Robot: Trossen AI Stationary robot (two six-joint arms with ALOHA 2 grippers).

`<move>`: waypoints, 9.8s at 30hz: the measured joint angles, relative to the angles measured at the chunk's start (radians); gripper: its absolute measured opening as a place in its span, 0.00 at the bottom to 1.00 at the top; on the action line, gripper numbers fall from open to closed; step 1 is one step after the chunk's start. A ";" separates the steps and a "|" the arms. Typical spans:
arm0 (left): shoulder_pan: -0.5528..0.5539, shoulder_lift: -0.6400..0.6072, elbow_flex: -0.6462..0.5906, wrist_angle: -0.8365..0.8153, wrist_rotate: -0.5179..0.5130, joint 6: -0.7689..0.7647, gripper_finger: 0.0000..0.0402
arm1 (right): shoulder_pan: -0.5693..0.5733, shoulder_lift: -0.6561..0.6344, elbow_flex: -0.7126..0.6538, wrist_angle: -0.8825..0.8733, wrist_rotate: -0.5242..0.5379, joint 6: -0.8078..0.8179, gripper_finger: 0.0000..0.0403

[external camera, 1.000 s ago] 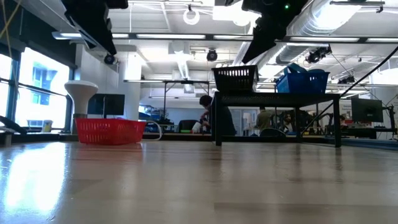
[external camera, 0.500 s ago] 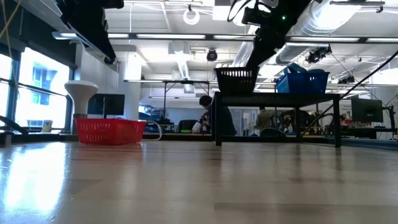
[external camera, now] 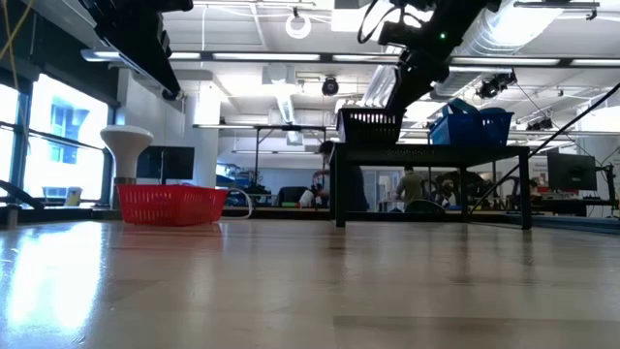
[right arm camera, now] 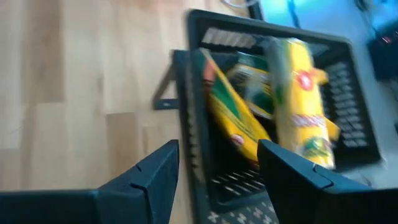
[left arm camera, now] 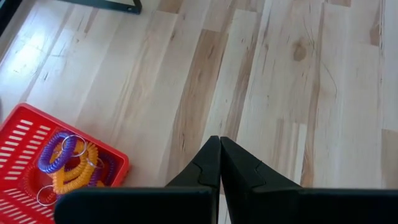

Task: Pick & Place Office Desk Supplies
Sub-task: Put the orange bin on the shelf

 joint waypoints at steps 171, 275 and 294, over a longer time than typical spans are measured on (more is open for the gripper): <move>-0.135 0.478 0.190 0.151 0.222 0.609 0.02 | 0.438 0.442 0.000 0.620 -0.403 -0.173 0.02; -0.227 0.458 0.191 0.110 -0.262 0.156 0.44 | 0.123 0.160 0.348 -0.601 0.517 1.164 0.01; -0.227 0.458 0.191 0.108 -0.262 0.151 0.44 | 0.140 0.192 0.349 -0.722 0.491 1.237 0.01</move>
